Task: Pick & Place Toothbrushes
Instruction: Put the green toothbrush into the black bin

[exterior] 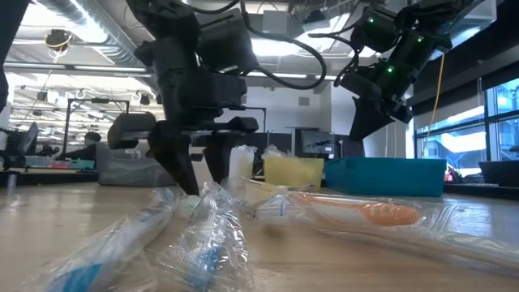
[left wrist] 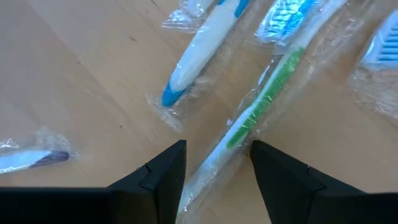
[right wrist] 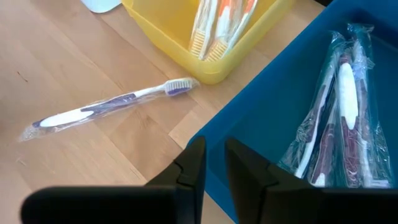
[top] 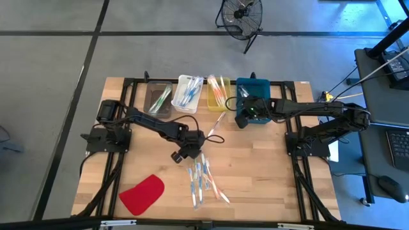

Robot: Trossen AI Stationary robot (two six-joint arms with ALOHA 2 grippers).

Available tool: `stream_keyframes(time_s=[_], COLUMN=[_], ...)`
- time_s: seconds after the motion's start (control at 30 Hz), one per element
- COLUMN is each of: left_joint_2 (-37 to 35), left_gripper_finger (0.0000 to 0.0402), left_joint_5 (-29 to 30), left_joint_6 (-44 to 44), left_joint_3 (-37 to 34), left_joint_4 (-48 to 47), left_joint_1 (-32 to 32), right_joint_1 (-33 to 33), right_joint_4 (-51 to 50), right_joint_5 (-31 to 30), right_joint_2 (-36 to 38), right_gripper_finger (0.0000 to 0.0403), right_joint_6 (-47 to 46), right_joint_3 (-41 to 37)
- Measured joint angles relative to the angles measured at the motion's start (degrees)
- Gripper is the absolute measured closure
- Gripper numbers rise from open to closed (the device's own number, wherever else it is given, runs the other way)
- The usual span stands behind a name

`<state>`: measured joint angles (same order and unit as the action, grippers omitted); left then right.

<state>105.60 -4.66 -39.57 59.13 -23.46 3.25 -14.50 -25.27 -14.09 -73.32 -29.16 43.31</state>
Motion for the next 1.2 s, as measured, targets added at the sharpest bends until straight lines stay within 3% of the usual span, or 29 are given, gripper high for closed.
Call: stream_keyframes(time_s=[0.53, 0.77, 1.2], left_joint_2=[0.00, -0.31, -9.62], left_gripper_finger=[0.0366, 0.0371, 0.0374], left_joint_5=[0.33, 3.74, 6.23], left_joint_6=[0.37, 1.05, 13.84], left_joint_3=[-0.20, -0.21, -0.68], left_joint_4=[-4.01, -5.67, -11.13], left_joint_1=[0.43, 1.46, 2.38], right_joint_1=[2.71, 3.78, 3.94], right_joint_4=[-0.03, -0.04, -0.03], right_joint_5=[0.00, -0.26, -0.17], right_joint_2=[0.00, 0.00, 0.00], right_gripper_finger=[0.0357, 0.0359, 0.0332], right_joint_6=[-0.76, -1.49, -1.89], right_joint_3=[0.00, 0.00, 0.02])
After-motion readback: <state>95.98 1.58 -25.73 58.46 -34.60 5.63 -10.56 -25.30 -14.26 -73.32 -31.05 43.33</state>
